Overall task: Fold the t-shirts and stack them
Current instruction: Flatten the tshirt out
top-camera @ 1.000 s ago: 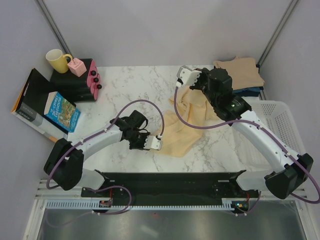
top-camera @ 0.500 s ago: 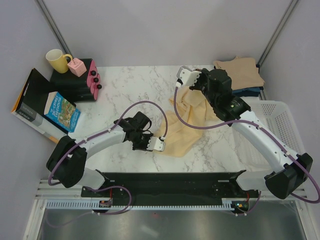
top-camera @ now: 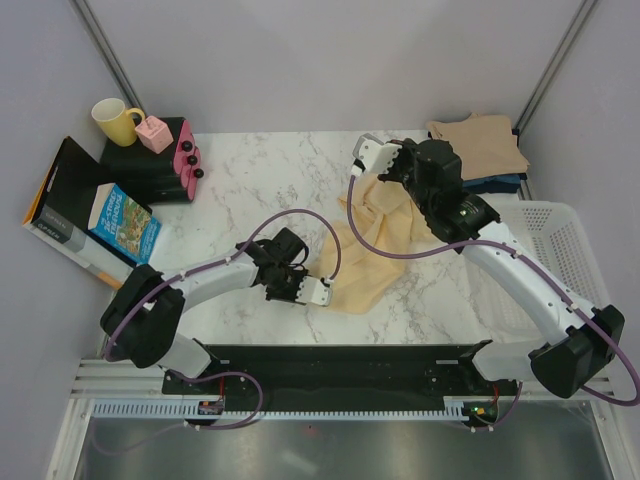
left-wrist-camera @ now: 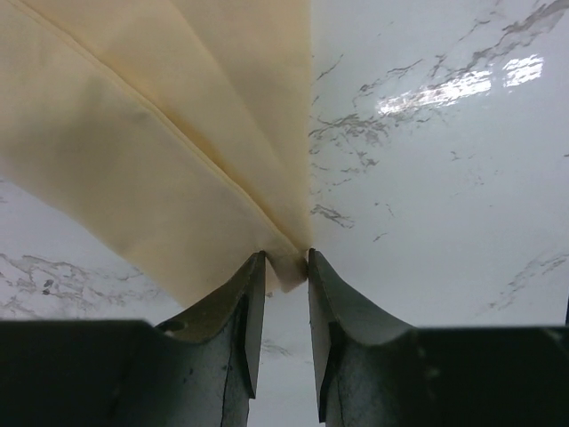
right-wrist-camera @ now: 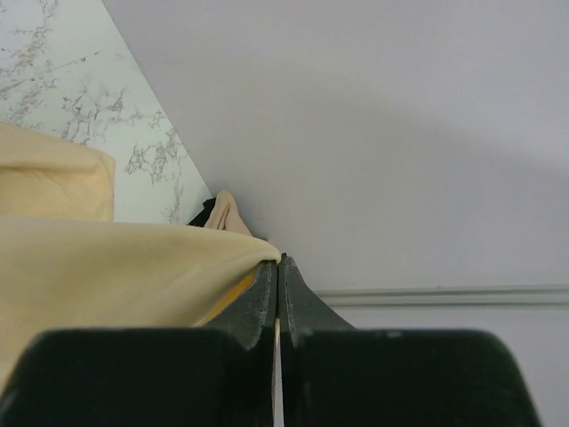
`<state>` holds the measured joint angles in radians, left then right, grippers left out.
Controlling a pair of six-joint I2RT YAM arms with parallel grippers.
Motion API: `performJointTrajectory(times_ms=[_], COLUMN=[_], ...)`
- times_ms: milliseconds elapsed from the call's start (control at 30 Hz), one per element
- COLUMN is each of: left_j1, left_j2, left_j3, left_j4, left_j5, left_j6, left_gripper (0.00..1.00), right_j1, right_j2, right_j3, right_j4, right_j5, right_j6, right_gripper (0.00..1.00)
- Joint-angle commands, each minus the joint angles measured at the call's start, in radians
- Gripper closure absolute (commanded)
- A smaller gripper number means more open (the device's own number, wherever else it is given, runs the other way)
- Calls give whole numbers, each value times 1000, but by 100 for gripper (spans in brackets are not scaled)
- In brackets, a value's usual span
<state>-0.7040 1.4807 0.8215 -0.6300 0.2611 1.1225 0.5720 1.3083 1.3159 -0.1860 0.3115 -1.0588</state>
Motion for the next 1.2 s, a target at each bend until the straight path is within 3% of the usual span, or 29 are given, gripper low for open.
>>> performJointTrajectory(times_ms=[0,200,267,300,567,800,967,1167], left_j1=[-5,-5,-5,-5,0,93,218,356], left_j2=[12,21,27,36,-25,-33,42,67], left_j3=[-4,1,4,10,96,440,626,608], left_j4=[67,85,87,88,69,62,177,383], left_j5=[-60,-79,-82,-85,-154,-350,-571,-694], left_j6=[-29,-39,-46,-49,-59,-43,-15,137], left_gripper=[67,71,84,98,98,98,98,98], right_j1=[-1,-1,-3,-3,-3,-47,-87,-176], right_j2=[-15,-15,-12,-14,-18,22,114,265], right_j3=[0,0,0,0,-20,-3,48,195], right_j4=[49,48,49,48,48,88,178,189], right_j5=[0,-3,-5,-6,0,-3,78,2], right_j6=[16,11,13,13,-16,-18,-10,62], right_gripper=[100,100,100,100,100,100,100,100])
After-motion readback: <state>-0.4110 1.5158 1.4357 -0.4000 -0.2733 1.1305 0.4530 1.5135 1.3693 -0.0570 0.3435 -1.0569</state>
